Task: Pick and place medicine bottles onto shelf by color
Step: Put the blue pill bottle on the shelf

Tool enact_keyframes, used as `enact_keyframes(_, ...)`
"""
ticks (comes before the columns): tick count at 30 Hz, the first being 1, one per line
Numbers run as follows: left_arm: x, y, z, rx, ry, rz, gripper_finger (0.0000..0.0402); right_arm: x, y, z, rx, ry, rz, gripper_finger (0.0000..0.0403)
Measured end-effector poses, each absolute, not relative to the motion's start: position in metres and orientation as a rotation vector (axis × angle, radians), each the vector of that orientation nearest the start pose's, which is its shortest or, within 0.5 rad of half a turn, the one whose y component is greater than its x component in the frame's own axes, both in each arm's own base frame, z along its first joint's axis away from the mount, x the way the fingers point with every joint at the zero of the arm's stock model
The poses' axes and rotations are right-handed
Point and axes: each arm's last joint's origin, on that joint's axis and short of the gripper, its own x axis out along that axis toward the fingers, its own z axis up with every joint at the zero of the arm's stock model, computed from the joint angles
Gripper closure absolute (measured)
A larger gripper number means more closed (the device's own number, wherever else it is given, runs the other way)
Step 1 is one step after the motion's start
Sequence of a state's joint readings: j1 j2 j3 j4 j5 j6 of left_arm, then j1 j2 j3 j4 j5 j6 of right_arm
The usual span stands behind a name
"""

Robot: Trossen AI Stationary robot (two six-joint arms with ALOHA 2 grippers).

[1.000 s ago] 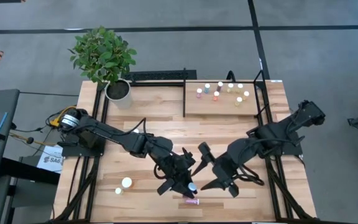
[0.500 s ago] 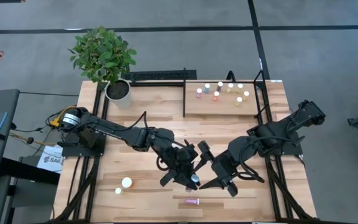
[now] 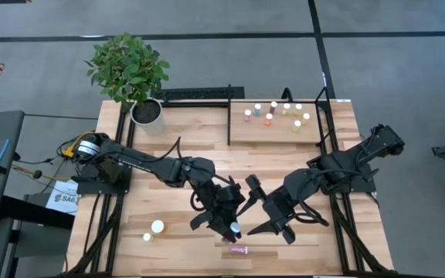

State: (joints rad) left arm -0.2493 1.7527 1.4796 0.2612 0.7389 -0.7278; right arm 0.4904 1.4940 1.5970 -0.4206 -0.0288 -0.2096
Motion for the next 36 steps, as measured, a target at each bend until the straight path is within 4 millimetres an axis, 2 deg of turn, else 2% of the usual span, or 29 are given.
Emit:
enact_keyframes(6,0.395,-0.110,0.350,-0.672,0.382,-0.870,0.0319,0.290,0.156,0.422,-0.248,0.254,0.542,0.0138)
enact_keyframes(13,0.395,-0.106,0.350,-0.663,0.389,-0.905,0.0319,0.290,0.156,0.422,-0.236,0.259,0.541,0.0138)
enact_keyframes(21,0.397,-0.102,0.350,-0.633,0.365,-0.873,0.0319,0.291,0.155,0.422,-0.139,0.285,0.523,0.0138)
enact_keyframes(36,0.394,-0.103,0.352,-0.682,0.422,-0.995,0.0319,0.292,0.155,0.426,-0.170,0.230,0.521,0.0138)
